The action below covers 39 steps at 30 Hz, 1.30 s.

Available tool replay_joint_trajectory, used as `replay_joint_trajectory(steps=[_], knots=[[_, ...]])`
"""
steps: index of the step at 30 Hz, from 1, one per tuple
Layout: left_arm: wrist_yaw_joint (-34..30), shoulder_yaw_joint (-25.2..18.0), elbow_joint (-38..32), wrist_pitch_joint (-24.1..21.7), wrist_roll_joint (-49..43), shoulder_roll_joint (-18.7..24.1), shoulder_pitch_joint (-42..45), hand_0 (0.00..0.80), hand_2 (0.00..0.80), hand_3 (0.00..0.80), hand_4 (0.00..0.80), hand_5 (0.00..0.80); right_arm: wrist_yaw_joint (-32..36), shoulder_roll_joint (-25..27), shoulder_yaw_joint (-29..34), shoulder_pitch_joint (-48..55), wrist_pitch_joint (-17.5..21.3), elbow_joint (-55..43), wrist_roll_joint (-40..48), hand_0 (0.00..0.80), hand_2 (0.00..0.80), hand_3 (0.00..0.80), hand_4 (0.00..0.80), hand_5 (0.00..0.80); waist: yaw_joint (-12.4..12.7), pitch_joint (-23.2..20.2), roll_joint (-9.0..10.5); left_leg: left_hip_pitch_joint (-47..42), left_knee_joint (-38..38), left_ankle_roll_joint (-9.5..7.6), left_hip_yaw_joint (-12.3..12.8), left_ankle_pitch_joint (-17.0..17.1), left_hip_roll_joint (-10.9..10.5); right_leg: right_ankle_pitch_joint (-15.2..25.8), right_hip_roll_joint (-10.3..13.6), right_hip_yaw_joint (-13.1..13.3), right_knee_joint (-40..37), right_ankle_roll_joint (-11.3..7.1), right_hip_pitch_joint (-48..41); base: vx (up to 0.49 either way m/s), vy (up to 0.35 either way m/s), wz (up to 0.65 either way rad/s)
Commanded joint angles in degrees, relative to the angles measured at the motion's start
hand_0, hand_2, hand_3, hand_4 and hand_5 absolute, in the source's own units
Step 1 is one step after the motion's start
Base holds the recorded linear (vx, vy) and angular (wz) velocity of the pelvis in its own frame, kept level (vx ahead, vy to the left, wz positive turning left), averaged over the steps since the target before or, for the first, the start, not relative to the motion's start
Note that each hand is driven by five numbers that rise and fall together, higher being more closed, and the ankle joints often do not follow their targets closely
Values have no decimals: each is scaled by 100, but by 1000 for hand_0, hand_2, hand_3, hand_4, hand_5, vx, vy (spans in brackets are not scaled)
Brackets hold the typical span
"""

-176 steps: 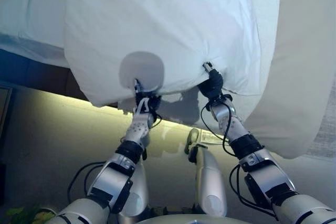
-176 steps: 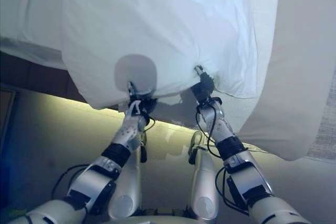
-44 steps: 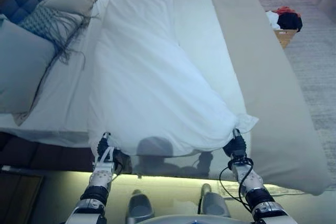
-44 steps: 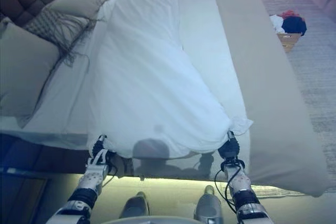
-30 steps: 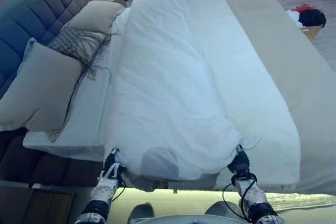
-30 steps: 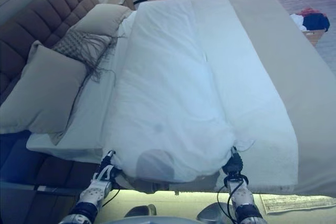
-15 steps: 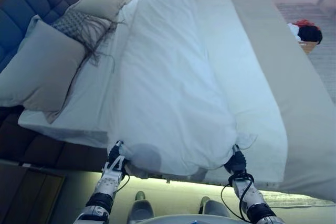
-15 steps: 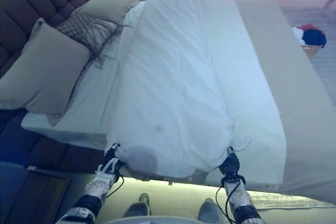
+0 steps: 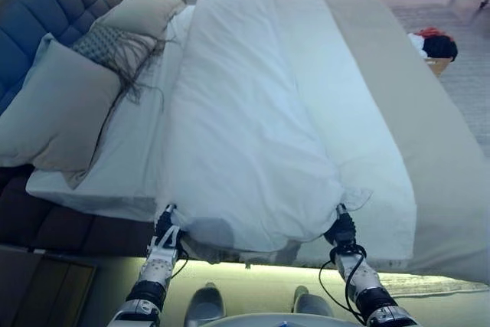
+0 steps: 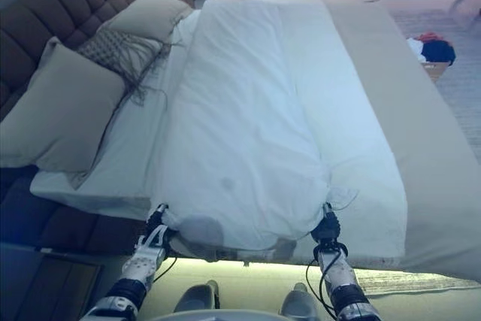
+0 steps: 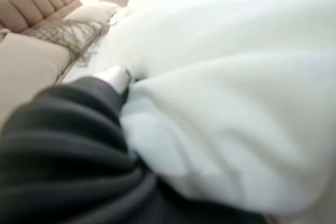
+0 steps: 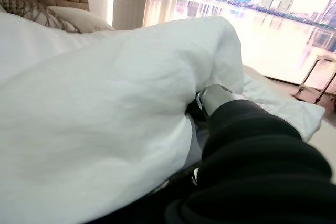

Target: Make the bed neatly

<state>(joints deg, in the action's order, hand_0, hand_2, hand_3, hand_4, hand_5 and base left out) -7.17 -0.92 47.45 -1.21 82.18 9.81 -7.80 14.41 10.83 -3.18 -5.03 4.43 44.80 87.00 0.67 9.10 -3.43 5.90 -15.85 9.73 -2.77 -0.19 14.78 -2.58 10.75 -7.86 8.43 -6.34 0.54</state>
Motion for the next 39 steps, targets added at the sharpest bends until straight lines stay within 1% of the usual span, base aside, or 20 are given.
replay_joint_trajectory(steps=[1, 3, 4, 5, 6, 7, 9, 10, 12, 14, 16, 17, 20, 23, 26, 29, 31, 32, 34, 39], knots=[[-433, -249, -318, -17, -28, -55, 250, 800, 800, 800, 800, 800, 78, 71, 207, 67, -295, -533, -458, 800, 800, 800, 800, 800, 47, -192, -251, -406, 1280, 261, -313, 1740, 565, -179, 287, 203, 638, -181, -5, 201, 553, -21], [-494, -298, -258, 102, -98, -112, 286, 800, 800, 800, 800, 800, 83, 158, 252, 27, -280, -469, -512, 800, 800, 800, 800, 800, -23, -211, -363, -508, 1220, 366, -148, 1479, 507, -192, 730, 330, 774, -439, 22, 205, 622, -23], [-518, -309, -251, 154, -155, -120, 299, 800, 800, 800, 800, 800, 69, 179, 263, 20, -246, -471, -501, 800, 800, 800, 800, 800, -39, -205, -367, -495, 1126, 376, -87, 1365, 446, -185, 846, 373, 814, -510, 38, 180, 616, -7], [-468, -322, -275, 274, -238, -112, 270, 800, 800, 800, 800, 800, 7, 216, 318, 38, -191, -514, -514, 800, 800, 800, 800, 800, -88, -199, -327, -427, 817, 343, 182, 808, 277, -25, 1223, 334, 793, -666, 4, 140, 501, 4], [-454, -312, -266, 317, -270, -87, 228, 800, 800, 800, 800, 800, 3, 224, 337, 70, -132, -534, -480, 800, 800, 800, 800, 800, -96, -212, -261, -405, 636, 271, 358, 509, 123, 158, 1485, 247, 708, -759, -30, 151, 476, 11], [-413, -280, -253, 340, -282, -42, 169, 800, 800, 800, 800, 800, 49, 212, 373, 120, -75, -548, -416, 800, 800, 800, 800, 800, -103, -238, -193, -391, 513, 200, 446, 336, -40, 396, 1695, 186, 586, -816, -61, 149, 353, 12], [-262, -265, -315, 330, -204, 82, 124, 800, 800, 800, 800, 800, 53, 150, 504, 212, -137, -636, -229, 800, 800, 800, 800, 800, -81, -267, -76, -332, 356, 83, 403, 109, -343, 833, 1884, 144, 419, -843, 21, 109, 269, 7], [-207, -309, -442, 303, -180, 160, 154, 800, 800, 800, 800, 800, 55, 118, 542, 234, -222, -693, -183, 800, 800, 800, 800, 800, -60, -247, -38, -311, 319, 4, 445, 33, -417, 958, 1901, 68, 503, -848, 179, -28, 217, -3], [-120, -369, -679, 254, -248, 293, 184, 800, 800, 800, 800, 800, 48, 57, 510, 223, -227, -797, -43, 800, 800, 800, 800, 800, -15, -180, 11, -247, 356, -129, 574, -12, -499, 744, 1607, -37, 688, -800, 498, -104, 176, -26], [-134, -246, -736, 47, -321, 317, 148, 800, 800, 800, 800, 800, 111, 1, 438, 224, -106, -838, -29, 800, 800, 800, 800, 800, 43, -113, 73, -68, 321, -175, 555, -12, -598, 640, 1342, -142, 630, -778, 609, -109, 40, -39], [-127, -99, -701, -80, -386, 350, -26, 800, 800, 800, 800, 800, 163, 7, 345, 195, 63, -873, -41, 800, 800, 800, 800, 800, -23, -18, 88, 147, 304, -183, 386, 30, -653, 669, 1166, 105, 605, -767, 842, -170, 5, -10], [-116, -56, -676, -122, -399, 367, -88, 800, 800, 800, 800, 800, 201, 26, 316, 161, 99, -853, -13, 800, 800, 800, 800, 800, -43, 9, 84, 202, 315, -184, 363, 49, -647, 667, 1130, 149, 590, -765, 898, -239, 22, 12], [-138, 176, -356, -474, -191, 495, -646, 800, 800, 800, 800, 800, 420, 211, 96, -240, 120, -556, 154, 800, 800, 800, 800, 800, -131, 286, 64, 565, 406, -87, 341, 271, -469, 760, 892, 162, 385, -751, 1143, -277, 14, 14], [-156, 308, -159, -673, 19, 606, -1103, 800, 800, 800, 800, 800, 536, 358, -92, -484, 235, -410, 79, 800, 800, 800, 800, 800, -202, 597, 32, 921, 492, 18, 391, 512, -245, 817, 745, 85, 288, -719, 1364, -238, 43, 9], [-356, 436, 94, -854, 144, 539, -1488, 800, 800, 800, 800, 800, 639, 467, -161, -655, 392, -261, 33, 800, 800, 800, 800, 800, -252, 850, 55, 1325, 528, 81, 453, 695, -199, 919, 737, -18, 177, -713, 1577, -206, 71, 8], [-507, 487, 307, -1007, 78, 444, -1716, 800, 800, 800, 800, 800, 773, 516, -162, -821, 521, -24, -1, 800, 800, 800, 800, 800, -284, 1077, 73, 1702, 449, 55, 453, 733, -334, 1037, 834, 4, 182, -723, 1913, -155, 147, 2], [-641, 435, 461, -1005, 58, 463, -1775, 800, 800, 800, 800, 800, 849, 534, -102, -882, 447, 174, 26, 800, 800, 800, 800, 800, -309, 1121, 66, 1826, 391, 36, 495, 711, -402, 1063, 903, 61, 210, -737, 2065, -76, 204, 2], [-672, 393, 534, -996, 14, 454, -1786, 800, 800, 800, 800, 800, 816, 535, -10, -908, 377, 362, -14, 800, 800, 800, 800, 800, -327, 1160, 35, 1900, 308, -15, 587, 654, -562, 1095, 970, 90, 227, -738, 2152, -57, 260, 9], [-830, 293, 686, -1026, 58, 419, -1776, 800, 800, 800, 800, 800, 907, 614, 267, -1042, 161, 894, -10, 800, 800, 800, 800, 800, -376, 1238, -27, 2035, 231, -63, 711, 602, -725, 1153, 1053, 182, 201, -751, 2329, -84, 329, 6], [-996, 103, 985, -1137, 60, 448, -1848, 800, 800, 800, 800, 800, 1171, 1088, 1105, -1206, -262, 2154, -86, 800, 800, 800, 800, 800, -497, 1471, -105, 2283, 247, -64, 934, 598, -849, 1292, 1146, 385, 109, -783, 2710, -119, 222, -14]])
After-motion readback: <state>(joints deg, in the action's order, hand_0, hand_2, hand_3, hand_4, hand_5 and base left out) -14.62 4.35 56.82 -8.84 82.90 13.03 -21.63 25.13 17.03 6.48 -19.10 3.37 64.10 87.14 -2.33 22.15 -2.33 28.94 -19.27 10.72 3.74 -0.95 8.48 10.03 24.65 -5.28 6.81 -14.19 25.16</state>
